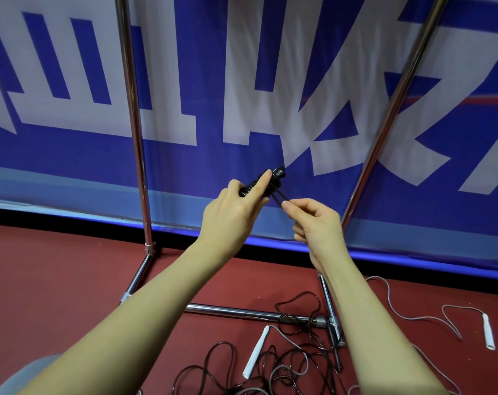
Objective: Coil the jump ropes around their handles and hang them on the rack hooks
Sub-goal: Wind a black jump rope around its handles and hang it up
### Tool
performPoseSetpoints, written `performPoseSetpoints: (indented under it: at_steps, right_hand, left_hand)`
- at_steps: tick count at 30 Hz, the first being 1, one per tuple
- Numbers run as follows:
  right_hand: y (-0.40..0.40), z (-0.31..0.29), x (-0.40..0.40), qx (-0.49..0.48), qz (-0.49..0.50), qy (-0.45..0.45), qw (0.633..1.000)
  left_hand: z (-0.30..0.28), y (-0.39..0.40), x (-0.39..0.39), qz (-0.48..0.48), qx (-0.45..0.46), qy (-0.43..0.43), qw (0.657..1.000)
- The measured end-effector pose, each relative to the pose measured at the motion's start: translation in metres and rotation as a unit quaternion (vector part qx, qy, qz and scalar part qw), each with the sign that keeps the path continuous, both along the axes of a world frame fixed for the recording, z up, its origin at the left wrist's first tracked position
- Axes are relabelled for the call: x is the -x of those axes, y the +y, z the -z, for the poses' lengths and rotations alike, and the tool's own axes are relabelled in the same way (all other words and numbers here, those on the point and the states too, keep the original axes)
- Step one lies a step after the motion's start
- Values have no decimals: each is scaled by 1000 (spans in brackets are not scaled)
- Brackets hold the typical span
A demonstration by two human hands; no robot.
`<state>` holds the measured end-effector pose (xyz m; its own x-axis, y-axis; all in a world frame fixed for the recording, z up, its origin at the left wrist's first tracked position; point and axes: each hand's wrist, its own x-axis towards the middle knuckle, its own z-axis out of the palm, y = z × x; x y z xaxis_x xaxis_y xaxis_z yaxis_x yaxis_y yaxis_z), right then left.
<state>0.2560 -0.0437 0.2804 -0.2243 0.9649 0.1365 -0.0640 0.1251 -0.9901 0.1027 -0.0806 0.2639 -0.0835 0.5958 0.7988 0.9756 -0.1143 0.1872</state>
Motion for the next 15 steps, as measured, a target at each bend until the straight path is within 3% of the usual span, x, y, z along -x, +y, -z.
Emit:
performPoseSetpoints:
  at_steps: [3, 6, 10, 12, 15]
  right_hand:
    - [0, 0, -1, -21, 50, 3, 999]
    - [-2, -1, 0, -30, 31, 59, 997]
    - [-2, -1, 1, 1, -10, 151, 989]
    - [0, 0, -2, 4, 7, 152, 988]
    - [1, 0, -4, -16, 24, 129, 991]
  left_hand:
    - [-2, -2, -3, 61, 59, -87, 993]
    - [-5, -8, -9, 178, 96, -251, 947]
    - [-17, -14, -18, 256, 110, -358, 891]
    - [-20, -14, -14, 269, 155, -362, 879]
    - [-20, -12, -5, 210, 174, -233, 934]
